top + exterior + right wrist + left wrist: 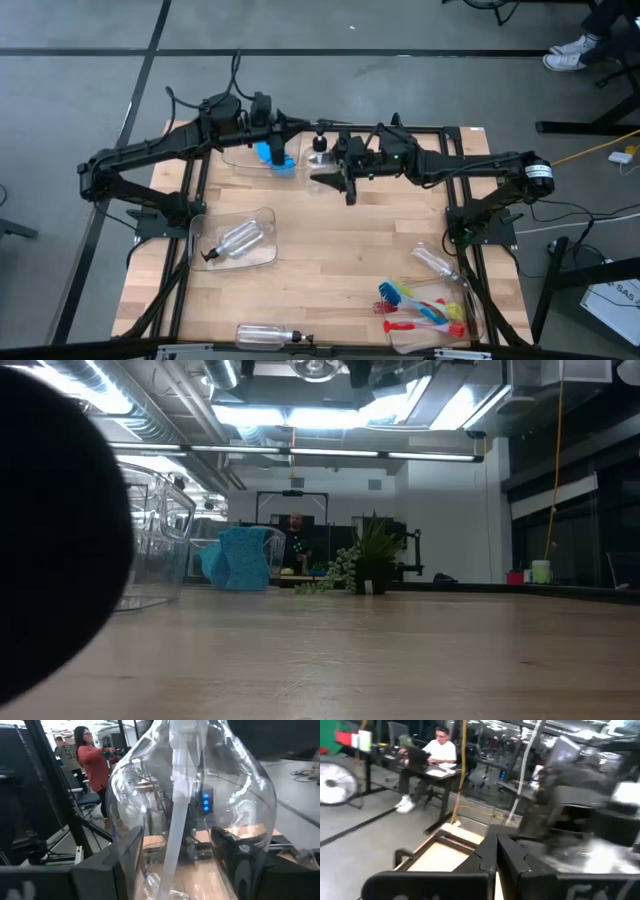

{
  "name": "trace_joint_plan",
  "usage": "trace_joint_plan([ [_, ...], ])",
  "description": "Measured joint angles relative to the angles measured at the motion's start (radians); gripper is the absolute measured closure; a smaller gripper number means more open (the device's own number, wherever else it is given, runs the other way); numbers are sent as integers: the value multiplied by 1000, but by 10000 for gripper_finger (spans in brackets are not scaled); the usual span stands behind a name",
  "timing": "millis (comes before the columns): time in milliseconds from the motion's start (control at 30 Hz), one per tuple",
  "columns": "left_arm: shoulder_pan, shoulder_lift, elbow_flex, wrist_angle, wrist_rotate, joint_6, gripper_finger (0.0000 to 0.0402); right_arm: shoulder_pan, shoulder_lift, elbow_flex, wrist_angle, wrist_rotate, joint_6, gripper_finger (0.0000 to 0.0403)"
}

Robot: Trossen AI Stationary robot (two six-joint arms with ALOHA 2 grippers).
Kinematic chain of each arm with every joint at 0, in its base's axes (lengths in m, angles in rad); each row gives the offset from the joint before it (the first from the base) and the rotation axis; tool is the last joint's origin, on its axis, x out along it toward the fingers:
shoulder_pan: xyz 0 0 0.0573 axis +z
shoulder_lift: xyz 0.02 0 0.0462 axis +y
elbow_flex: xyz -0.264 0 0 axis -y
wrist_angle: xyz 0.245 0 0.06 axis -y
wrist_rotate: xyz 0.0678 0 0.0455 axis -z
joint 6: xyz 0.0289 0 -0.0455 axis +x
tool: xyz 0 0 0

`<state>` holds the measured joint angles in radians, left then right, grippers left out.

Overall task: Pick & Place Kitchen Sink Supplies
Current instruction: Put the transparent soap dispenser into the middle transparent bin

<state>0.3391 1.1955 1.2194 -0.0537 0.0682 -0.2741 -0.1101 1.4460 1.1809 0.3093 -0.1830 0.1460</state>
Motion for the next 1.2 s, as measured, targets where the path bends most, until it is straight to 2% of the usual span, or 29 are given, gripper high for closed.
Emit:
trace_joint_plan([
  [167,12,-9,-1,-20,3,-1,400,-2,0,0,-5,4,0,178],
  [400,-40,-76,0,-57,41,-1,400,-57,0,0,-62,100,48,178],
  [533,-85,-73,1,18,93,-3,400,-69,0,0,-67,111,58,178],
  [667,-114,-8,1,110,120,-7,400,-69,0,0,-65,111,56,178],
  [833,-106,74,1,208,142,-27,400,-58,0,0,-46,101,55,178],
  [933,-83,87,0,210,150,-30,400,-45,0,0,-46,106,57,178],
  [1100,-45,65,0,186,181,-24,400,-26,0,0,-41,115,64,178],
  [1200,-26,27,1,101,188,-18,400,-17,0,-1,-39,115,65,178],
])
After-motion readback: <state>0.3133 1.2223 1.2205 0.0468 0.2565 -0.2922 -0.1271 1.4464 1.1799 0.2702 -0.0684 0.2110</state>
